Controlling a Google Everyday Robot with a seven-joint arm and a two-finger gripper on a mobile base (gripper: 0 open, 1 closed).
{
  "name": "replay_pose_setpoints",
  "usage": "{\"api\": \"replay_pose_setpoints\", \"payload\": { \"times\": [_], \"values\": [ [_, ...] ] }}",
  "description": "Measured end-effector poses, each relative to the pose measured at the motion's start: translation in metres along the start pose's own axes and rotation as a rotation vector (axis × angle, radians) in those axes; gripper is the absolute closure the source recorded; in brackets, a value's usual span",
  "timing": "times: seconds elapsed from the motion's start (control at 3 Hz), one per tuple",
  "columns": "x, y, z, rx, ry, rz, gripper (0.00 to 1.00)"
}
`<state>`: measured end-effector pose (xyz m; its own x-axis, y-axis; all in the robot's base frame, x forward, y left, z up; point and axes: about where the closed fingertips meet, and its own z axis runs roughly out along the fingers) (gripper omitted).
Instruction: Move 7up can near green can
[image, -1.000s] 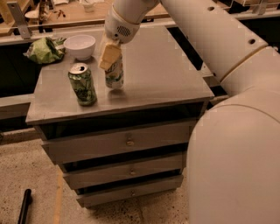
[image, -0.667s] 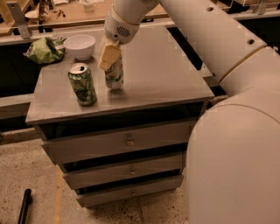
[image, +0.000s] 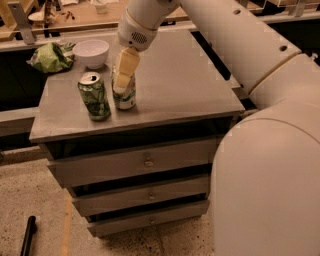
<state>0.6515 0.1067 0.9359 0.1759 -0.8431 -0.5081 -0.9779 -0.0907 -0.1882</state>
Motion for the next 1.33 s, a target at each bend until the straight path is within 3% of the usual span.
{"api": "replay_pose_setpoints", "payload": {
  "times": [0.33,0.67,1.0,1.33],
  "values": [
    [0.000,0.000,0.000,0.000,0.000,0.000,0.00],
    [0.015,0.005,-0.037,0.056,-0.012,-0.028,0.00],
    [0.034,0.022,-0.085,0.141,-0.032,0.000,0.00],
    [0.042,0.023,-0.089,0.149,-0.027,0.012,0.00]
  ]
}}
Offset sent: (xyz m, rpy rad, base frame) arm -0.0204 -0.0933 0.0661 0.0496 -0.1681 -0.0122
